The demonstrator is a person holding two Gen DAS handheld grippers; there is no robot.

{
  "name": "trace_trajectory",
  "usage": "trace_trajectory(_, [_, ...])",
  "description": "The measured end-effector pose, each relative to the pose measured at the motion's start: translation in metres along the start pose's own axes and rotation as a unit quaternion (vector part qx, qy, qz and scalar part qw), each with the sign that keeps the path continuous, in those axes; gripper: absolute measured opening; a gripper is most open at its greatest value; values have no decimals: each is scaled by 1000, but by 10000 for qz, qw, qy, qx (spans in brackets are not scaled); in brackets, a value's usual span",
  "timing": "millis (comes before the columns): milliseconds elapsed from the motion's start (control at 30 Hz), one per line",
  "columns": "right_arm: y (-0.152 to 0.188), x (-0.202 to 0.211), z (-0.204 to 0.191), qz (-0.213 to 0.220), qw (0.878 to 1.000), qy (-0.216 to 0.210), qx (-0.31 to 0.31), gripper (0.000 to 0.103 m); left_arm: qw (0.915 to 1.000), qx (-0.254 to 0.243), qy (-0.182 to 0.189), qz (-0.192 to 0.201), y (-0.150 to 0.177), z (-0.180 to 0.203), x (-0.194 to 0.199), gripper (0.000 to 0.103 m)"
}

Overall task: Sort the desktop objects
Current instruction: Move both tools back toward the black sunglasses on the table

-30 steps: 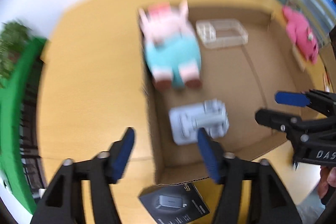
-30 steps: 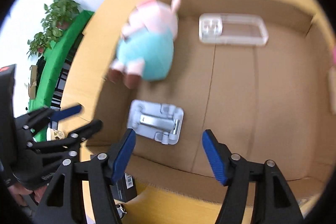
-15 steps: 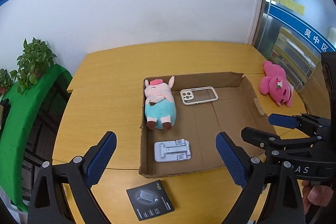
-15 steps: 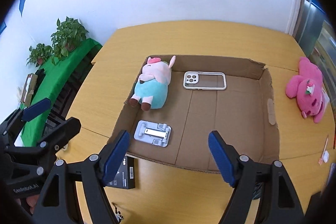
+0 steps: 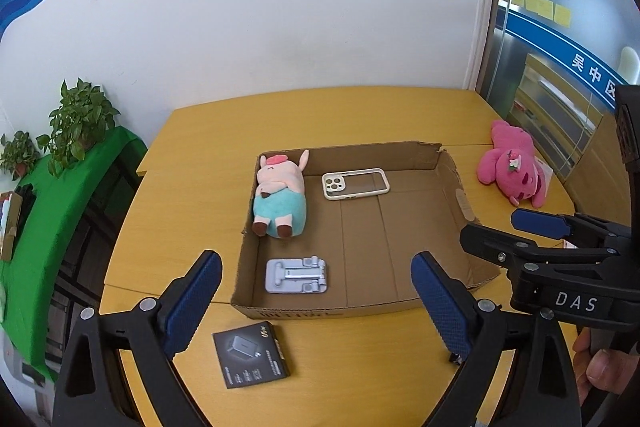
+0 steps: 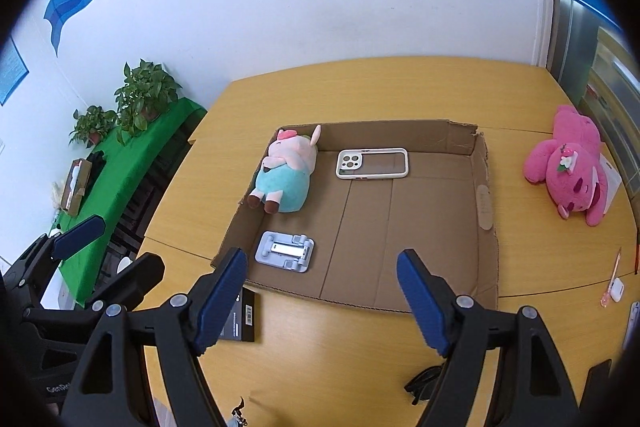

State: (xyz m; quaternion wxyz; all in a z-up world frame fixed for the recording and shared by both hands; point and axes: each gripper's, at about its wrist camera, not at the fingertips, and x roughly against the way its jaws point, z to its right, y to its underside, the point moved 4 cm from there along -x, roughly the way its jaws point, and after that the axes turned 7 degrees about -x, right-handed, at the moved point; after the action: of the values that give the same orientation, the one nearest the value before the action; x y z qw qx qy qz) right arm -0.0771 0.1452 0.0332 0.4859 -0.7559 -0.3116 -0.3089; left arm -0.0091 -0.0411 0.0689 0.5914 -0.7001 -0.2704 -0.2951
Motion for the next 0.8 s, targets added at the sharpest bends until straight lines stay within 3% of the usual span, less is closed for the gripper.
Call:
trace_trajectory(267, [9, 23, 50, 27, 9996, -217, -160, 77, 9999, -58, -69, -59, 4, 53, 7, 98])
trace_trajectory(467, [33, 26, 121, -125, 9965, -361, -737, 78, 9978, -286, 342, -496, 25, 102, -13, 98])
trace_trajectory(600, [75, 1, 184, -768, 9867, -132, -1424, 78, 9853, -527, 1069, -1223, 59, 142, -54, 98])
trace_trajectory(800, [132, -15, 245, -1329, 9649, 153, -2259, 78, 9609, -1045, 1823, -1804, 96, 196, -114, 97])
